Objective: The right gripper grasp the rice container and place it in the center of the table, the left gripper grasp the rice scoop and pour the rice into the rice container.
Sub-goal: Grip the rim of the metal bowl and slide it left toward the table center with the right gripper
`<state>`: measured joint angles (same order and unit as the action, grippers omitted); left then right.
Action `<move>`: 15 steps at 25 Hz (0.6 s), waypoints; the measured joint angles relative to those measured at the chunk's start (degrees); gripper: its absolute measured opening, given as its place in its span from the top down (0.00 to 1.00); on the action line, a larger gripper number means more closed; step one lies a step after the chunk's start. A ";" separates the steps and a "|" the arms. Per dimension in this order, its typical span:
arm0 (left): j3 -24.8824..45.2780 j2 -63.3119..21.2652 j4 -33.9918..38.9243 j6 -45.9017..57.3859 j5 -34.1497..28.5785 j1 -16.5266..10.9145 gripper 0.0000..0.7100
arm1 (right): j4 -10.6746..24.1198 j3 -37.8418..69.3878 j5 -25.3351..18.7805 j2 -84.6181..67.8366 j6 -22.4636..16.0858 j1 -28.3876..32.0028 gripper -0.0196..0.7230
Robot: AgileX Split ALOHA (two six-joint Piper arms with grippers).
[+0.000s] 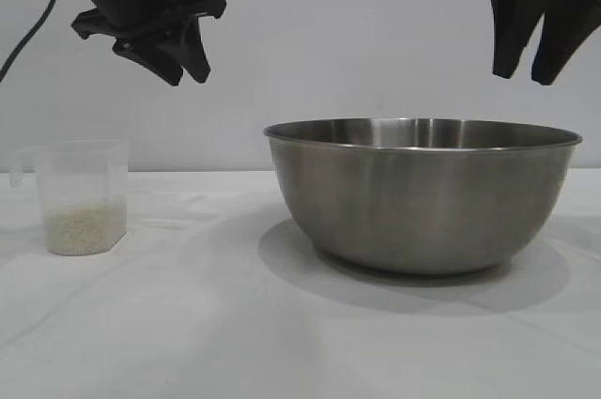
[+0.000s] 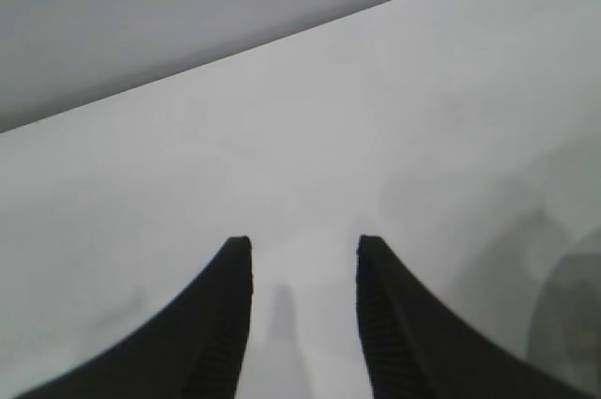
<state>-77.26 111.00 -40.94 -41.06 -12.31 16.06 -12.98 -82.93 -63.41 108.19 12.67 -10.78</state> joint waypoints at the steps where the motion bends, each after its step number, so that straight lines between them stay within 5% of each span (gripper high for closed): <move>1: 0.00 0.00 0.00 0.00 0.00 0.00 0.68 | 0.00 0.51 0.00 0.00 0.00 0.00 0.62; 14: 0.00 0.00 0.00 0.00 0.00 0.04 0.68 | -1.43 3.56 1.37 4.29 0.00 -0.12 0.62; 15: 0.00 0.00 0.00 0.00 0.00 0.04 0.68 | -1.43 3.56 1.37 4.90 0.00 -0.24 0.68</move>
<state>-77.26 111.00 -40.94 -41.06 -12.31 16.10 -14.41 -79.37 -62.04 113.09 12.67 -11.02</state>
